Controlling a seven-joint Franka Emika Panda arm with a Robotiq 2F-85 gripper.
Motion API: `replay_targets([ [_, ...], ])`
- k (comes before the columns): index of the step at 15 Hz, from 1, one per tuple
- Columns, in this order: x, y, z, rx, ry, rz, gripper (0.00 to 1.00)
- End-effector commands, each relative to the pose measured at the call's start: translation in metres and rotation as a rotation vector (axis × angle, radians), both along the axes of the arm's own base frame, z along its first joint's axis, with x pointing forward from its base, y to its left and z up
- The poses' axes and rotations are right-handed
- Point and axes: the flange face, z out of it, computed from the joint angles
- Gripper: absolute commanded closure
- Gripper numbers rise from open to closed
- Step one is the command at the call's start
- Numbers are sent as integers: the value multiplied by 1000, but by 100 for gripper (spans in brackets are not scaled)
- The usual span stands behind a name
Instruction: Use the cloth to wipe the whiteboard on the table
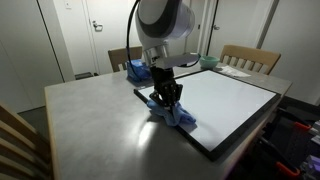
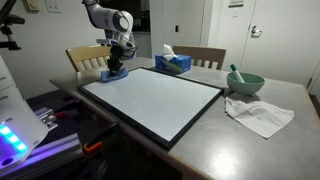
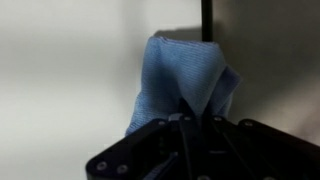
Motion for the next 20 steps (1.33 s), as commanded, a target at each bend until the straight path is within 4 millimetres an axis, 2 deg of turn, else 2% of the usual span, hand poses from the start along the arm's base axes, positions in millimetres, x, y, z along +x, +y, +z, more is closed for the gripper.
replay_targets([
  [1,-36,-4,-10,-44,-6,0,98],
  [3,-46,-5,-15,-40,-9,5,98],
  [6,-45,-10,-16,-30,-7,0,98],
  [17,-56,-6,-27,-17,26,1,98],
  [20,-67,-16,-26,-26,64,-53,98],
])
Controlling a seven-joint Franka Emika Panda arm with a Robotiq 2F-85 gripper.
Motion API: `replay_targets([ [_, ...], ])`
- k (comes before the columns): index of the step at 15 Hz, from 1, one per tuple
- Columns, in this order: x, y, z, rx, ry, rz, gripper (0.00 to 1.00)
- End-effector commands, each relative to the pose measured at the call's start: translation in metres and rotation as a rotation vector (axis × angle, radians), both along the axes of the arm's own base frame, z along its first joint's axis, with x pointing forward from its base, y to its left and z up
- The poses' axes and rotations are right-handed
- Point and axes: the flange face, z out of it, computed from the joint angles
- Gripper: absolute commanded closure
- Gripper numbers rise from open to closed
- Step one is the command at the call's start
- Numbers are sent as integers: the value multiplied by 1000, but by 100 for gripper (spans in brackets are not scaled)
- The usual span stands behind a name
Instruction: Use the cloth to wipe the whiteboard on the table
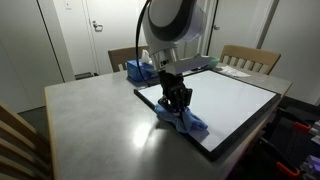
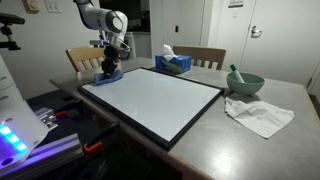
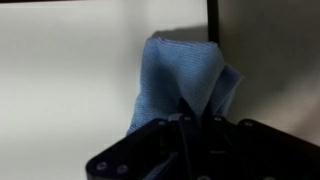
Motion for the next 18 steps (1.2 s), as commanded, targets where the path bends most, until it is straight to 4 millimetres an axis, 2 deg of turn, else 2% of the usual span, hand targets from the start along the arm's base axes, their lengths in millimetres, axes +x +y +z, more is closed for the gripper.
replay_targets([
  [1,-33,-17,-24,-12,62,-63,98],
  [4,-49,-29,-26,-13,96,-121,98],
  [8,-62,-33,-36,-13,90,-96,98],
  [11,-52,-19,-32,-2,42,-129,98],
  [12,-43,-23,-6,-2,67,-109,91],
  [15,-43,-23,-6,-5,66,-113,91],
  [16,-43,-23,-6,-5,66,-113,98],
  [18,-47,-28,-10,-28,60,-67,98],
])
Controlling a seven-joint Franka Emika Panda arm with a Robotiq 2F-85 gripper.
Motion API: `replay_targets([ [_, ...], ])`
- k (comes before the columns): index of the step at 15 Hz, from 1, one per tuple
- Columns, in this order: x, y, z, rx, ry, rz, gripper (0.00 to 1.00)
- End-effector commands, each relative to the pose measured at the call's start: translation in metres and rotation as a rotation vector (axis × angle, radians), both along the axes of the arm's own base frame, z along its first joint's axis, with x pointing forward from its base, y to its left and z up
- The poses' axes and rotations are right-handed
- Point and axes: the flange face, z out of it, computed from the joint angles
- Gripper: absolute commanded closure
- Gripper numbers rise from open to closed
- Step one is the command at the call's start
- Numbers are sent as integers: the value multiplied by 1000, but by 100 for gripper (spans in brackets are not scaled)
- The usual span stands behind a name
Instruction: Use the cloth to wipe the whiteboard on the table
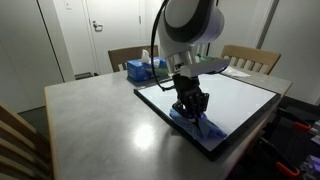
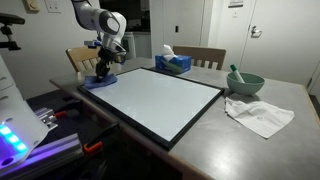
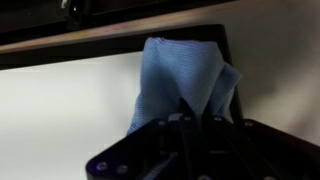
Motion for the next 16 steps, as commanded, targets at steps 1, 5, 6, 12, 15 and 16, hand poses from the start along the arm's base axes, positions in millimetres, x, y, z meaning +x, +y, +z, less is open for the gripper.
replay_targets([
  [1,-8,-8,-8,-37,-5,61,98],
  [5,-17,-18,-10,-42,-15,109,98],
  [6,-18,-22,-11,-39,-16,112,98],
  [12,-34,-52,-17,-42,-32,93,98],
  [15,-42,-74,-20,-38,-51,80,98],
  [16,-44,-81,-21,-35,-54,66,98],
])
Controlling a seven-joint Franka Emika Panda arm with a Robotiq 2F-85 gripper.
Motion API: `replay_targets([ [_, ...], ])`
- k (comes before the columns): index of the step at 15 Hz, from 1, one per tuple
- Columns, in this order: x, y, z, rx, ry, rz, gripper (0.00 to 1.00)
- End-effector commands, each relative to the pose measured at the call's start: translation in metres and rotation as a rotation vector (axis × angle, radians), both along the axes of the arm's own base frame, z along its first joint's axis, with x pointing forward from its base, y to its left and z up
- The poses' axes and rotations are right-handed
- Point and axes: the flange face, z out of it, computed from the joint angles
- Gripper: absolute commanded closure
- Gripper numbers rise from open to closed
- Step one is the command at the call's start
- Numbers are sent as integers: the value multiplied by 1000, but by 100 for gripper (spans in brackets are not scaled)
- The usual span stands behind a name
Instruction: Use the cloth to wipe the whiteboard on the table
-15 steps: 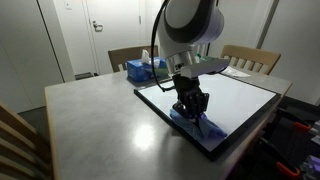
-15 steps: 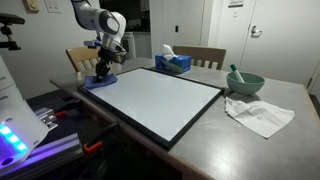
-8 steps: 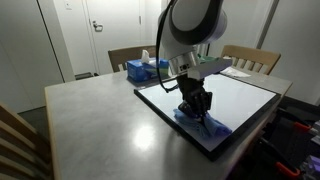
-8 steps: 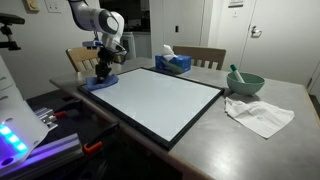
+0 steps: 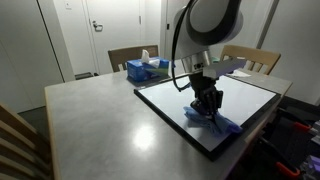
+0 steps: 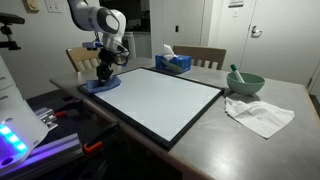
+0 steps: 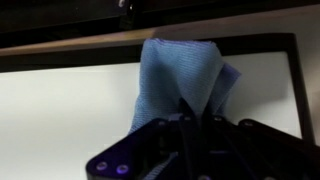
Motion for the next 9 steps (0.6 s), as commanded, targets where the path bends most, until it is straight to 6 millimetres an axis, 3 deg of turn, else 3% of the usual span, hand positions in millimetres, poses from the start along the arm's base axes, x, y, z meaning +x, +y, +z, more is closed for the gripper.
replay_targets([
  [1,-20,-41,-21,4,-28,-19,98],
  [3,-21,-49,-18,32,-52,-88,98],
  [4,-7,-27,3,17,-32,-57,98],
  [5,-8,-29,4,20,-36,-62,91],
  [7,-7,-29,5,19,-38,-60,91],
  [8,-7,-28,5,19,-38,-58,98],
  [9,-7,-30,1,6,-30,-38,98],
])
